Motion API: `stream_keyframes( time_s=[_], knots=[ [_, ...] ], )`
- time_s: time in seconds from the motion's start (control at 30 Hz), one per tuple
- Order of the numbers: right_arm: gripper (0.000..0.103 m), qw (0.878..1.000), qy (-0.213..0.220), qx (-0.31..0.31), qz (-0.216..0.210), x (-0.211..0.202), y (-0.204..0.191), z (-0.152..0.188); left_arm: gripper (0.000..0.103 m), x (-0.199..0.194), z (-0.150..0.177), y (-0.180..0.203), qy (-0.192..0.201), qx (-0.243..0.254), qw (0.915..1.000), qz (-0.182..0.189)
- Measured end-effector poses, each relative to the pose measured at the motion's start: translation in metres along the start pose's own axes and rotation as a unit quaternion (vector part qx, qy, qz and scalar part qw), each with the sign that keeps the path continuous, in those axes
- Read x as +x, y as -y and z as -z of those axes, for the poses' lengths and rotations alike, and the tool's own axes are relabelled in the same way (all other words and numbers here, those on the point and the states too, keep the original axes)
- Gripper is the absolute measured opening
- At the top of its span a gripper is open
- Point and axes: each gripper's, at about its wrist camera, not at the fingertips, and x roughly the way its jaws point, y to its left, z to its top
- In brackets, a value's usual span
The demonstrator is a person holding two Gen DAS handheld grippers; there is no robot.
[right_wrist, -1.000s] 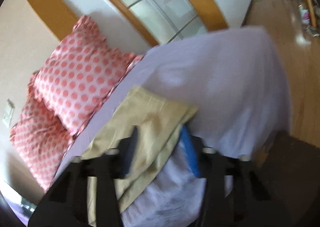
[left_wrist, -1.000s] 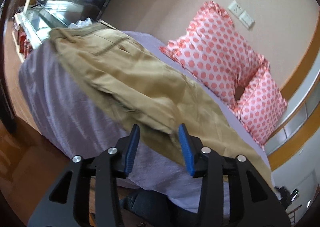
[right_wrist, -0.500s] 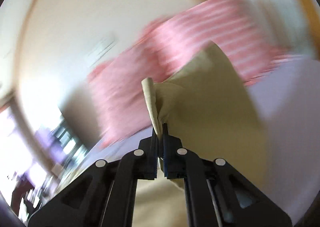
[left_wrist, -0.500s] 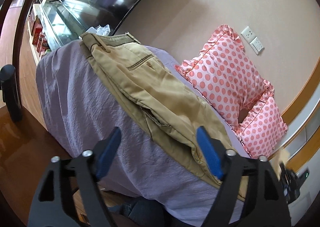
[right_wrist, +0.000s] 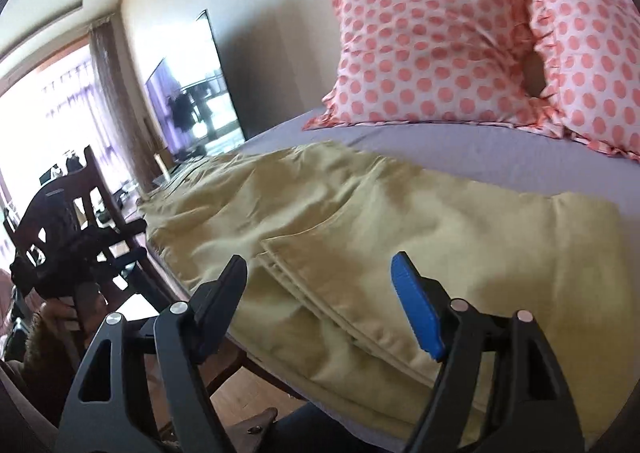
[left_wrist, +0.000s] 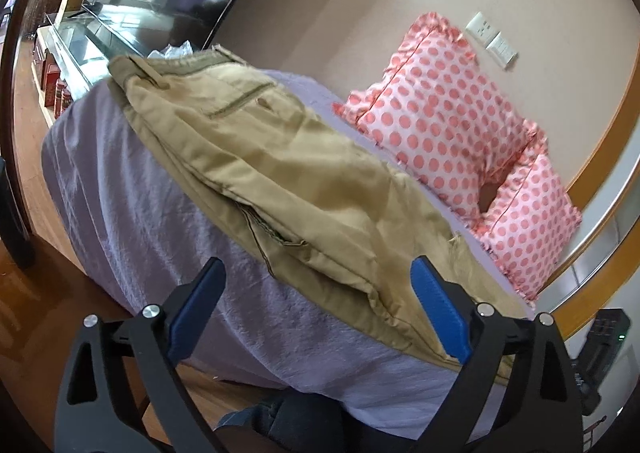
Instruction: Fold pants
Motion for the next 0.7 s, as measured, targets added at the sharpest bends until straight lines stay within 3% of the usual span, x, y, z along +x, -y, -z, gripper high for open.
stream_keyframes(
  time_s=[0.23, 0.4, 0.5, 0.53, 0.63, 0.7],
  knots=[
    [0.080, 0.999, -0.020, 0.032, -0.009, 0.010, 0.005, 0.004, 0.092, 0.020, -0.022, 0.001, -0.004, -0.019, 0.9996, -0.023],
    [0.082, 0.999, -0.023, 0.035, -0.009, 0.014, 0.005, 0.007, 0.091, 0.012, -0.050, -0.008, 0.031, -0.045, 0.9983, -0.021],
    [0.083, 0.999, -0.022, 0.047, -0.009, 0.013, 0.011, 0.008, 0.075, 0.017, -0.071, -0.024, 0.039, -0.070, 0.9958, -0.044],
    [0.083, 0.999, -0.021, 0.048, -0.010, 0.013, 0.012, 0.008, 0.066, 0.018, -0.076, -0.030, 0.040, -0.081, 0.9947, -0.048],
    [0.085, 0.998, -0.016, 0.051, -0.013, 0.009, 0.015, 0.009, 0.046, 0.023, -0.091, -0.056, 0.041, -0.133, 0.9892, -0.046],
    [0.085, 0.998, -0.013, 0.056, -0.017, 0.008, 0.018, 0.010, 0.023, 0.028, -0.098, -0.067, 0.035, -0.142, 0.9870, -0.067]
  ],
)
